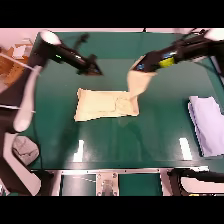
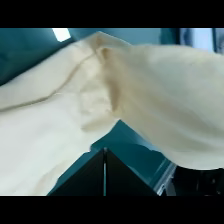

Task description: Fold the shirts.

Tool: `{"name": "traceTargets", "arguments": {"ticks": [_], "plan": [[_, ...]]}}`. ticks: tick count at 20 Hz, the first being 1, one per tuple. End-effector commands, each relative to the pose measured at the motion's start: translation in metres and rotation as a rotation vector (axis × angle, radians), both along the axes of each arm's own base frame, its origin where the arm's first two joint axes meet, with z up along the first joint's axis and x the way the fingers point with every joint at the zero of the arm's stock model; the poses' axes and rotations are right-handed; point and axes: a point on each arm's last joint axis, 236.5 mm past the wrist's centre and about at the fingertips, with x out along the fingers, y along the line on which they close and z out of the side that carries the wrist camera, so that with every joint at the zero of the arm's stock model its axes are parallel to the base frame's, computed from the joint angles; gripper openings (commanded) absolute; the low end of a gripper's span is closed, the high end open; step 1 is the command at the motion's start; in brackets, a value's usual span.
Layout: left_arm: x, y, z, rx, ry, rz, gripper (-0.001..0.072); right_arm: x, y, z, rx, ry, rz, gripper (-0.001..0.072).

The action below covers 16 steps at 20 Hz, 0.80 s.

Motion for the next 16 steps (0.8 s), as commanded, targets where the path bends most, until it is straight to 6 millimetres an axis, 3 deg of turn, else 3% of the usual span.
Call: {"name": "traceTargets", "arguments": {"ticks": [1, 3, 4, 5, 6, 7, 8, 9, 10, 13, 15, 16], "plan": [[0.005, 0.120, 0.038, 0.166, -0.076, 0.197, 0.0021, -0.001, 0.106, -0.051, 0.029, -0.015, 0.041, 0.0017], [0.005, 0.155, 0.058, 0.170, -0.111, 0.274, 0.0021, 0.003, 0.167, -0.103, 0.033, -0.030, 0.017, 0.0037], [0.005, 0.169, 0.063, 0.172, -0.121, 0.299, 0.0021, 0.006, 0.195, -0.128, 0.047, -0.037, -0.019, 0.0205], [0.003, 0.178, 0.064, 0.176, -0.118, 0.315, 0.0021, 0.005, 0.217, -0.149, 0.060, -0.031, -0.041, 0.0443], [0.001, 0.184, 0.063, 0.179, -0.107, 0.320, 0.0021, -0.002, 0.232, -0.164, 0.053, -0.015, -0.020, 0.0517], [0.001, 0.188, 0.059, 0.184, -0.099, 0.324, 0.0021, -0.009, 0.235, -0.166, 0.038, -0.006, 0.022, 0.0502], [0.000, 0.188, 0.056, 0.184, -0.092, 0.320, 0.0021, -0.005, 0.224, -0.162, -0.002, -0.031, 0.058, 0.0483], [0.001, 0.188, 0.052, 0.182, -0.085, 0.322, 0.0021, 0.006, 0.201, -0.157, -0.063, -0.048, 0.073, 0.0483], [0.000, 0.187, 0.048, 0.180, -0.079, 0.319, 0.0021, 0.024, 0.164, -0.152, -0.141, -0.033, 0.040, 0.0484], [-0.002, 0.186, 0.045, 0.177, -0.064, 0.312, 0.0021, 0.068, 0.032, -0.137, -0.305, 0.053, -0.135, 0.0490], [-0.002, 0.183, 0.047, 0.162, -0.067, 0.309, 0.0021, 0.077, -0.045, -0.134, -0.333, 0.147, -0.235, 0.0507], [-0.002, 0.183, 0.047, 0.161, -0.067, 0.309, 0.0021, 0.076, -0.073, -0.140, -0.337, 0.193, -0.277, 0.0509]]}}
